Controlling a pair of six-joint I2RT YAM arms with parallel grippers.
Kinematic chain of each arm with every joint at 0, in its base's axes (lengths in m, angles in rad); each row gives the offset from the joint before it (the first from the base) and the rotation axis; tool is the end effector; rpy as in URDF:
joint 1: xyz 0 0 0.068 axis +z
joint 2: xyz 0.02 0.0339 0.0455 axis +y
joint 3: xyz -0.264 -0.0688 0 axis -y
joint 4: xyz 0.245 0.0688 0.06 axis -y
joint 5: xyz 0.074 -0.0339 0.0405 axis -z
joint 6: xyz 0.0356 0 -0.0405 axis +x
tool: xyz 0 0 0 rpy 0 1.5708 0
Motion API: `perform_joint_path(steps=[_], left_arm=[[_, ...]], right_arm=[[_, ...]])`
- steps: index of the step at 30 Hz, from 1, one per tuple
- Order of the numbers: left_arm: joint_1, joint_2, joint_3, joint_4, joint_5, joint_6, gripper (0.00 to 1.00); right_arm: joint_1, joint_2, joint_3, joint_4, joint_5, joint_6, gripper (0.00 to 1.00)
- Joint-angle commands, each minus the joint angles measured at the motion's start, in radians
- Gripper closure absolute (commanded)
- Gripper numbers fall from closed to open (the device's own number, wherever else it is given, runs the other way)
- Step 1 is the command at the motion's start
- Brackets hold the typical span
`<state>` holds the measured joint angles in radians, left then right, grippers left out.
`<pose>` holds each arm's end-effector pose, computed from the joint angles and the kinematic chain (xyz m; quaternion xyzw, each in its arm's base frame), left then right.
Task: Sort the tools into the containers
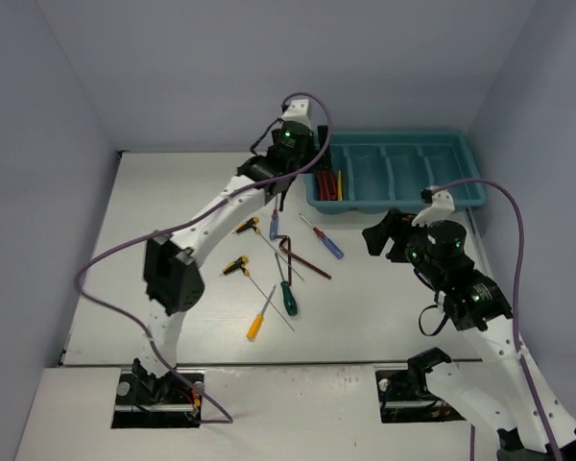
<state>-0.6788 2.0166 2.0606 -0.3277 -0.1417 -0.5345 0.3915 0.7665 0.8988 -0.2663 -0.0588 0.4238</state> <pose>0.3774 -0.2980 0.3918 0.0152 0.7990 -0.2947 0.5240 0.1594 0.0681 0.3738 -0.0072 0.7528 0.2811 0.5952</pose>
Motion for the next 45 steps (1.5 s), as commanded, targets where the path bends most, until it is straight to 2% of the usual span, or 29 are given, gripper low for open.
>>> perform_joint_path(steps=[1,4,6,11,16,19,22,25,27,34,45], left_arm=[[0.007,-0.434,-0.221,-0.134,-0.112,0.196,0.25],[0.015,-0.649,-0.393,-0.217,-0.16,0.206,0.21],[0.017,-0.799,-0.563,-0.273,-0.186,0.19,0.19],[0.033,-1.041,-0.852,-0.445,-0.237,0.096,0.16],[0.041,-1.238,-0.994,-0.521,-0.223,0.006,0.16],[0.042,-1.284,-1.007,-0.55,-0.216,-0.014,0.16],[0.042,-1.307,-1.004,-0.565,-0.197,-0.008,0.16],[0.041,-1.31,-0.998,-0.589,-0.182,0.002,0.16],[0.042,-1.308,-0.991,-0.597,-0.157,0.004,0.16],[0.041,-1.312,-1.01,-0.603,-0.13,-0.021,0.16],[0.041,-1.303,-1.0,-0.61,-0.121,-0.019,0.16]], right_arm=[[0.065,0.134,0.072,0.05,-0.032,-0.085,0.32],[0.199,0.239,0.092,0.054,0.058,-0.131,0.33],[0.281,0.326,0.116,0.063,0.116,-0.138,0.35],[0.4,0.515,0.161,0.108,0.172,-0.125,0.47],[0.481,0.67,0.189,0.164,0.211,-0.047,0.51],[0.526,0.729,0.199,0.168,0.332,0.003,0.5],[0.517,0.754,0.186,0.172,0.458,0.007,0.5],[0.441,0.776,0.183,0.173,0.471,-0.052,0.5],[0.369,0.789,0.181,0.176,0.448,-0.116,0.5],[0.244,0.875,0.194,0.237,0.342,-0.325,0.48],[0.135,1.029,0.175,0.336,0.139,-0.385,0.49]])
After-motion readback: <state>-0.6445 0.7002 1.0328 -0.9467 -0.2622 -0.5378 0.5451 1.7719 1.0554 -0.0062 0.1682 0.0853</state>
